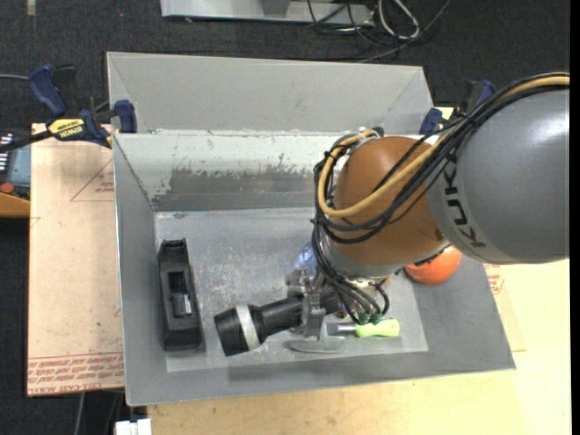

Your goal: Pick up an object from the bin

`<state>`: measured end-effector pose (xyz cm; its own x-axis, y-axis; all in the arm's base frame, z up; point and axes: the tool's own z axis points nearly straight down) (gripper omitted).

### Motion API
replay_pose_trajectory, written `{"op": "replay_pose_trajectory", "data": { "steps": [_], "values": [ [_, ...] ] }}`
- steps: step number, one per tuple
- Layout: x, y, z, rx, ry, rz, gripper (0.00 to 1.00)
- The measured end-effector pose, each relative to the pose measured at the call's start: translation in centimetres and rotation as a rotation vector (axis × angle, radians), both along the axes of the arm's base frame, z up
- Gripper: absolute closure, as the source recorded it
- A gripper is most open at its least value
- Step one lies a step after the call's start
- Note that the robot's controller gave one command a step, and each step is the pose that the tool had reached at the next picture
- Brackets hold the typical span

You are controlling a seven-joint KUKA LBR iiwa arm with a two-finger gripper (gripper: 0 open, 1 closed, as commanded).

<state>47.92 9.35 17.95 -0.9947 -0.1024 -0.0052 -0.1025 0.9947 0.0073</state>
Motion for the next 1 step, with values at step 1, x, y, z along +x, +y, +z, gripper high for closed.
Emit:
{"op": "replay_pose_trajectory", "data": {
  "steps": [1],
  "values": [
    [0.4,0.29,2.72,0.001,-0.006,-0.011,1.0]
  ]
}}
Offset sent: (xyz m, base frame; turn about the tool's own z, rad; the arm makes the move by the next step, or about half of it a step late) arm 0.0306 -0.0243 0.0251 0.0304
